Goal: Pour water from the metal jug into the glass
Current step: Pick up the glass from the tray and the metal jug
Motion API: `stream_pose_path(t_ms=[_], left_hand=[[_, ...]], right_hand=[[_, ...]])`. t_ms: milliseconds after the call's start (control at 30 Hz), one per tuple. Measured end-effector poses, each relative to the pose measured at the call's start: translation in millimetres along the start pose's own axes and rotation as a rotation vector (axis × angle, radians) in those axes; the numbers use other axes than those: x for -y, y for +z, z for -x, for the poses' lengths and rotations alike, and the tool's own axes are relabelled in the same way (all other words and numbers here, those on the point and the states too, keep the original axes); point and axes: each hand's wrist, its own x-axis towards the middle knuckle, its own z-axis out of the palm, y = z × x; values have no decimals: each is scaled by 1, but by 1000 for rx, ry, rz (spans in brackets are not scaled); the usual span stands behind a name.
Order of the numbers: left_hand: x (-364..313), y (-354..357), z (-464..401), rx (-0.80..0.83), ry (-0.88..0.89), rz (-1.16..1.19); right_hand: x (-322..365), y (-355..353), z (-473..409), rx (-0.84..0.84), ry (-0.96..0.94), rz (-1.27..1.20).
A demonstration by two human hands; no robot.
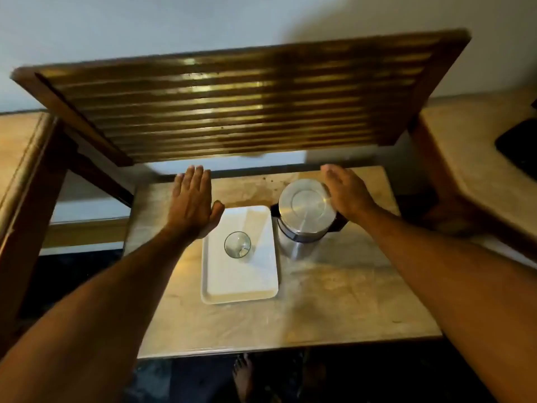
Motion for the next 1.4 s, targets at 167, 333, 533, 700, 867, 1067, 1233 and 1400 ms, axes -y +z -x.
stream_pose_path(t_ms=[167,333,533,700,867,1067,1233,1400], left_hand=[[4,69,35,206,-212,154],[-4,119,75,328,-288,518],[-37,157,76,124,-523,934],[-43,163,70,77,-633,1019],[-38,145,66,71,-647,1000],[-42,120,68,36,-636,984],[-51,100,74,30,-606,972],[-50,59,82,-4,-567,954]], right_hand=[[-38,28,7,-214,218,-281],[-48,34,6,-303,319,-499],[-54,39,7,-184,274,-524],[-57,39,9,0,237,-535],[-54,30,18,126,232,-526],[-70,30,47,262,215,-458],[-66,41,59,110,265,-608],[-36,29,58,17,235,-750]])
